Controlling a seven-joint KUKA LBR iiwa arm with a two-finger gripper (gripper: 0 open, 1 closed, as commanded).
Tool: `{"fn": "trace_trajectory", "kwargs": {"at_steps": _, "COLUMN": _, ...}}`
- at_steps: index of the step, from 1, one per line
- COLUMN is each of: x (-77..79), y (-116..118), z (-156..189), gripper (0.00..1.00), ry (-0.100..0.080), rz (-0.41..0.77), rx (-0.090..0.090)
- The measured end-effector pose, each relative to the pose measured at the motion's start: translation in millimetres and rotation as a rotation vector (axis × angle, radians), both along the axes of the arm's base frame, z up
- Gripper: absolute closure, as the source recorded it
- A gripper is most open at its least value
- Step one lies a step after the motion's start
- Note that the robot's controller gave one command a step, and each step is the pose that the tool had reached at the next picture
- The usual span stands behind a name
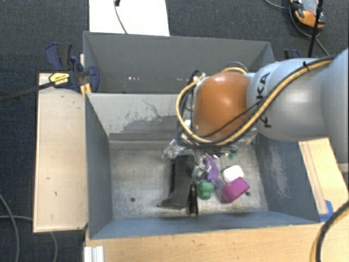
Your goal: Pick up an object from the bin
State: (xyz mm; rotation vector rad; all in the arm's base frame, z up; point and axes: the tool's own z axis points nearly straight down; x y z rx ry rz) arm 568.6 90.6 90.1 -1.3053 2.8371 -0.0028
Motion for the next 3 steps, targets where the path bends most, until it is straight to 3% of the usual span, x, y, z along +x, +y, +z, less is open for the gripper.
{"fn": "trace_trajectory", "kwargs": {"at_steps": 1, "x": 3.7, "y": -1.1, "z": -14.5, "gripper": 1.0, "ry": 0.02, "rz": 0.145, "rx": -0.01}}
{"fn": "trace_trajectory", "kwargs": {"at_steps": 3, "x": 2.9, "y": -1.3, "z": -11.2, "gripper": 1.0, "ry": 0.02, "rz": 0.143, "rx": -0.009}}
